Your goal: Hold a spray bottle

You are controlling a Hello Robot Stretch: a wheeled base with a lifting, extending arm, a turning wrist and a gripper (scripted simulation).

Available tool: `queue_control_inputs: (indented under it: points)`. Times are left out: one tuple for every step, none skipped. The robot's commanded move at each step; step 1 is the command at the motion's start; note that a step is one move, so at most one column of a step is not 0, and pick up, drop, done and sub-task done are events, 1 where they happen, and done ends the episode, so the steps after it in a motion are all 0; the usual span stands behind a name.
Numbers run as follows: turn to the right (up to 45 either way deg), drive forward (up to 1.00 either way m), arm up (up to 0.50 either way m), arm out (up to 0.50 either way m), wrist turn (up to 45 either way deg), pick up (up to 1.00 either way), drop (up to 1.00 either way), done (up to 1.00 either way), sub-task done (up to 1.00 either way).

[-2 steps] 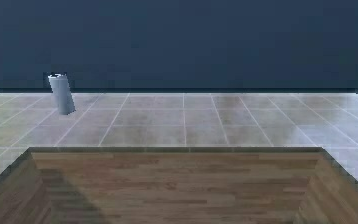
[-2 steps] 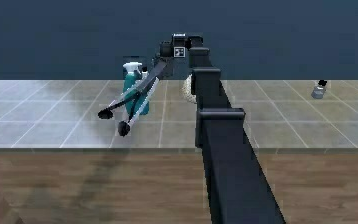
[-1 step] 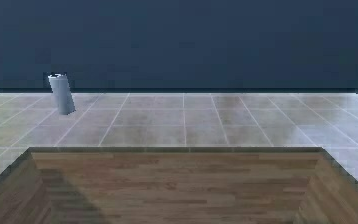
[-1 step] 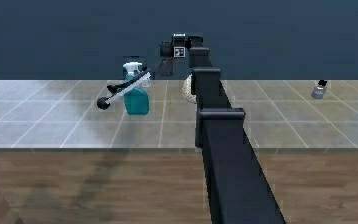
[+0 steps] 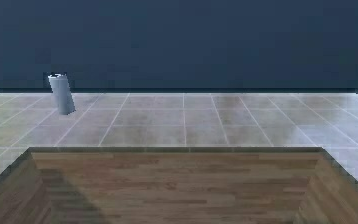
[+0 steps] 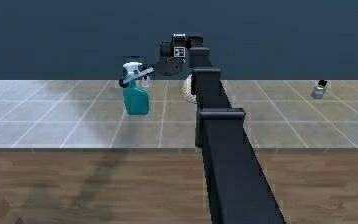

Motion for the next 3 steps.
queue_control_inputs:
  points:
    - [0.0,0.0,0.0,0.0,15.0,0.0,0.0,0.0,0.0]
    - [0.0,0.0,0.0,0.0,0.0,1.0,0.0,0.0,0.0]
    - [0.0,0.0,0.0,0.0,0.0,0.0,0.0,1.0,0.0]
